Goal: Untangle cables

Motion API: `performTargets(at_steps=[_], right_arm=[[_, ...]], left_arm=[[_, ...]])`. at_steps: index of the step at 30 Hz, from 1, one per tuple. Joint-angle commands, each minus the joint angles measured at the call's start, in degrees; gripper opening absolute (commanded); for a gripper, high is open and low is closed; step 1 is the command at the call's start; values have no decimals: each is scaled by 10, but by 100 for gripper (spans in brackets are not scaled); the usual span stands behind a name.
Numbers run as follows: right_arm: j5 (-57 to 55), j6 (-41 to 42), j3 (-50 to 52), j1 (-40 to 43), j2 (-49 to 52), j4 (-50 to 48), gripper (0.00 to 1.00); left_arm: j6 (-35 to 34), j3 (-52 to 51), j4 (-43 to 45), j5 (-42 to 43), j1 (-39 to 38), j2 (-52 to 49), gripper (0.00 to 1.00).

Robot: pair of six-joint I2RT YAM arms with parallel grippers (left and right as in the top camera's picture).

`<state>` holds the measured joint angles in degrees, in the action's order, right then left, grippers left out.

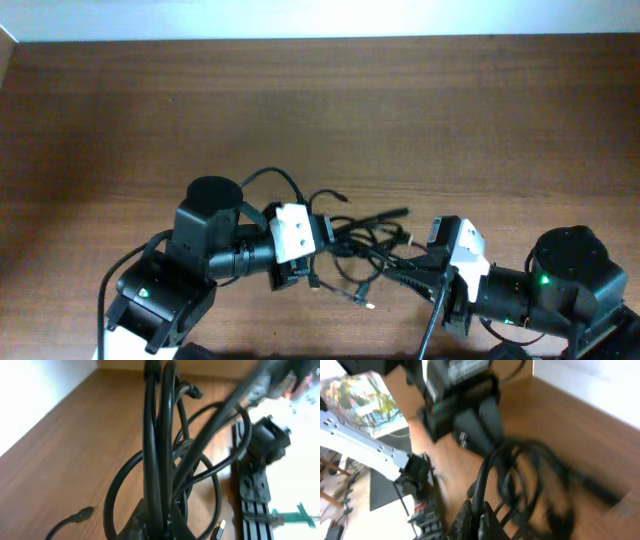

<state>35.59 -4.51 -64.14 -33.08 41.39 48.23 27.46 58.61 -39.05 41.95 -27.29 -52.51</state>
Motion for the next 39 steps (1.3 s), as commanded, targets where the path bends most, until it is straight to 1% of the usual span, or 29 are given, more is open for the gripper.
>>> performTargets(at_steps=[1, 3, 5, 7, 10, 12, 15, 16, 17, 18, 19, 21, 24, 25, 26, 27, 28, 30, 31, 32, 33, 34, 36, 39], right_arm=[[-30, 2, -7, 1, -2, 37, 4], [-60, 3, -7, 1, -2, 58, 4], [-94, 5, -7, 1, -2, 67, 4], [-169, 51, -7, 1, -2, 70, 4], [-282, 137, -7, 1, -2, 71, 4], [-353, 190, -7, 1, -2, 71, 4], [-353, 190, -7, 1, -1, 69, 5], [-357, 190, -7, 1, -1, 69, 25], [-359, 190, -7, 1, -1, 69, 52], [-359, 190, -7, 1, -1, 67, 69], [-358, 190, -7, 1, -1, 64, 78], [-337, 189, -7, 1, -1, 53, 86], [-294, 183, -7, 1, -2, 40, 86], [-283, 183, -7, 1, -2, 40, 86], [-276, 183, -7, 1, -2, 41, 86], [-267, 179, -7, 1, -2, 40, 86], [-257, 171, -7, 1, -2, 40, 86], [-197, 126, -7, 1, -2, 24, 86], [-171, 102, -7, 1, -2, 16, 86], [-158, 87, -7, 1, -2, 9, 86], [-150, 67, -7, 1, -2, 3, 86], [-150, 55, -7, 1, -2, 3, 86], [-150, 53, -7, 1, -2, 3, 85], [-150, 54, -7, 1, -2, 2, 79]], left_arm=[[-138, 6, 60, -12, 2, 6, 0], [-170, 6, 88, -5, 1, 6, 0], [-172, 6, 102, 30, 2, 7, 0], [-171, 6, 113, 81, 2, 8, 0], [-171, 6, 114, 99, 1, 9, 0], [-171, 6, 116, 133, 2, 9, 0], [-156, 6, 116, 156, 2, 9, 0], [-146, 6, 116, 168, 1, 9, 0], [-141, 6, 116, 174, 1, 9, 0], [-137, 6, 115, 174, 2, 9, 0], [-136, 6, 114, 164, 1, 9, 0], [-137, 6, 105, 111, 2, 9, 0], [-137, 6, 75, -38, 2, 9, 0], [-137, 6, 58, -114, 2, 8, 0], [-137, 6, 47, -165, 2, 7, 0], [-137, 6, 39, -198, 2, 7, 0], [-137, 6, 37, -208, 2, 7, 0], [-133, 6, 36, -202, 1, 7, 0], [-108, 6, 36, -178, 1, 7, 0], [-57, 6, 33, -115, 1, 7, 0], [11, 6, 29, -17, 1, 7, 0], [74, 6, 16, 59, 1, 7, 0], [123, 6, -5, 94, 1, 7, 0], [130, 6, -13, 98, 1, 7, 0]])
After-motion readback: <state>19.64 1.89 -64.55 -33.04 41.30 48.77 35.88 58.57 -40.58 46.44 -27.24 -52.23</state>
